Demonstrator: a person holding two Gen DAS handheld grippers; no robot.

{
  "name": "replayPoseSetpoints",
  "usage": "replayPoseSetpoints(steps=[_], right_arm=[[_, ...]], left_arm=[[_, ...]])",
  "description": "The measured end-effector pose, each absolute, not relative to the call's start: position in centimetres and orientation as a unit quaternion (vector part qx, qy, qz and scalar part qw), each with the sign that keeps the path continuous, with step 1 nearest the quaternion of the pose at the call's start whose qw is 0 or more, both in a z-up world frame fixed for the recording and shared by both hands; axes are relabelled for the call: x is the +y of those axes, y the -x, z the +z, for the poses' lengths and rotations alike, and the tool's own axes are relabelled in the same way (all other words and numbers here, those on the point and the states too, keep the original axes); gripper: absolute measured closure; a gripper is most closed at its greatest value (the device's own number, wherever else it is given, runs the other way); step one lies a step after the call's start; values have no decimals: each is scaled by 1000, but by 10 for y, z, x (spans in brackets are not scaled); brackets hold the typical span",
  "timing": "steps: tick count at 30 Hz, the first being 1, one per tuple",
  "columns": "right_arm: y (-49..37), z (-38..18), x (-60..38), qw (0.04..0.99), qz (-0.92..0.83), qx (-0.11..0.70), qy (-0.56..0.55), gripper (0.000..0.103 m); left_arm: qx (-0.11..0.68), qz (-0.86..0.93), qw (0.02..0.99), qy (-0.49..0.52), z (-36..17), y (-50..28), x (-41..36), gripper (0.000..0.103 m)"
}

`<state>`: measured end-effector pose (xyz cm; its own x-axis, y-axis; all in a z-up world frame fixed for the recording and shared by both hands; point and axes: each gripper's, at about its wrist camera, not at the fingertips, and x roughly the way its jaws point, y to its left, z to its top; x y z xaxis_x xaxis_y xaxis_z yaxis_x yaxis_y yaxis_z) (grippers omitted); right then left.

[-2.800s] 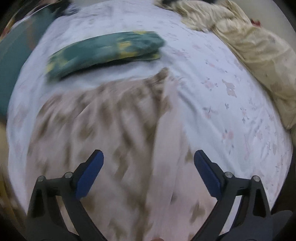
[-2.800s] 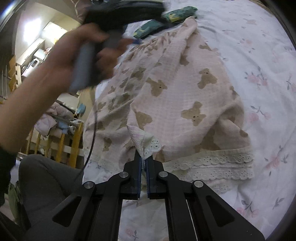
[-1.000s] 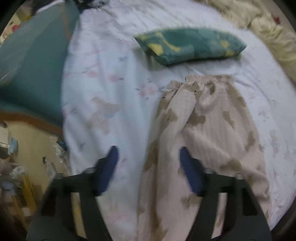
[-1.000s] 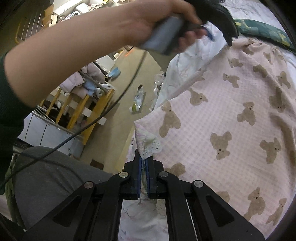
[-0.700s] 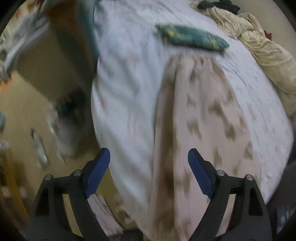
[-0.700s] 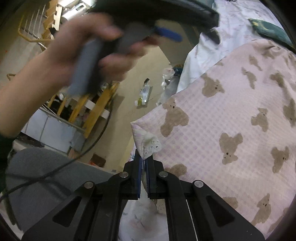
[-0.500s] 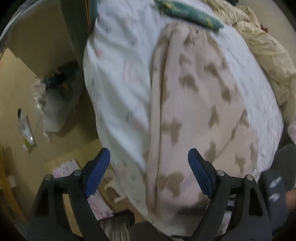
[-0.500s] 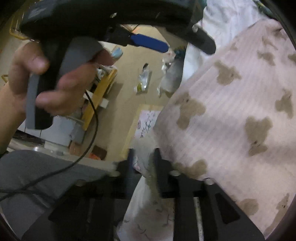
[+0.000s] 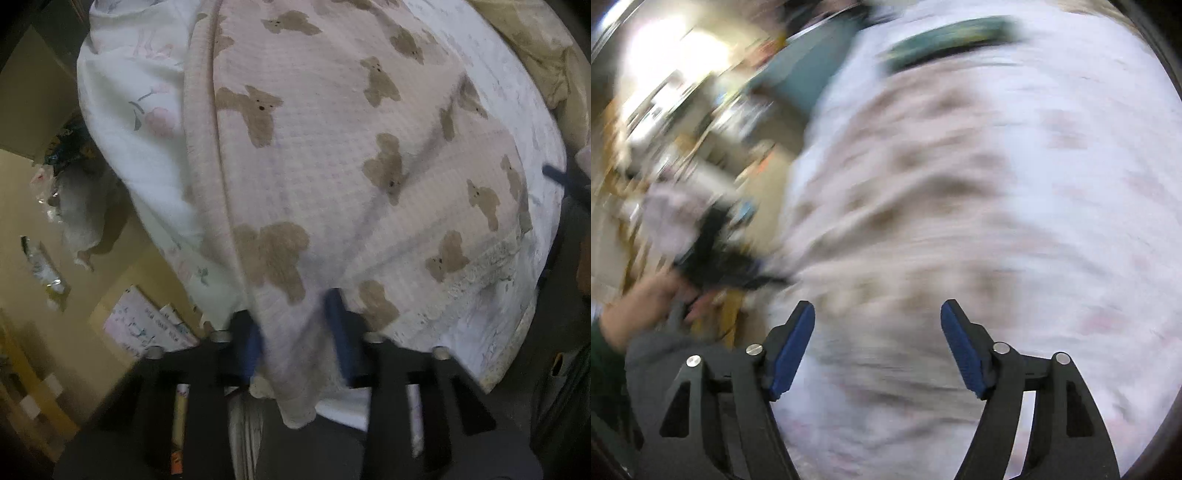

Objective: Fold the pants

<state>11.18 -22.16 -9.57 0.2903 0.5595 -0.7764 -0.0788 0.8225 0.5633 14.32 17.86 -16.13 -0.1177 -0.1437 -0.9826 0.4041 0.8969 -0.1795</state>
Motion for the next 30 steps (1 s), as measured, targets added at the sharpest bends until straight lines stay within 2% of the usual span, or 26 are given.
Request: replayPoseSetpoints(steps=[2,5,12,14,18,22,28,30], right_arm=[[-114,-107,-242,767,173,569,-242,30],[-120,-135,-262,734,167,593,-287,30],[-119,-177,-190,689,230,629,-277,28],[-120,-178,-185,696,227,618,-287,25],[-121,-171,-181,696,238,609,-297,30],[-129,-152,-189,735,222,576,-282,30],[-133,-185,-175,687,269,608,-293,30],[-131,-190,-176,666,276,612,-326,30]], left_arm=[[715,-204,657,-125,-155,-137,170,99],[711,-192,660,-149,-146,-130,166,102],[694,-114,694,-152,-114,-136,184,103],[701,-105,689,-150,-113,-137,184,103],[690,-105,697,-163,-102,-133,168,103],[690,-88,695,-181,-101,-135,163,103],[694,-82,691,-188,-107,-132,162,103],[696,-83,689,-184,-107,-132,163,103]])
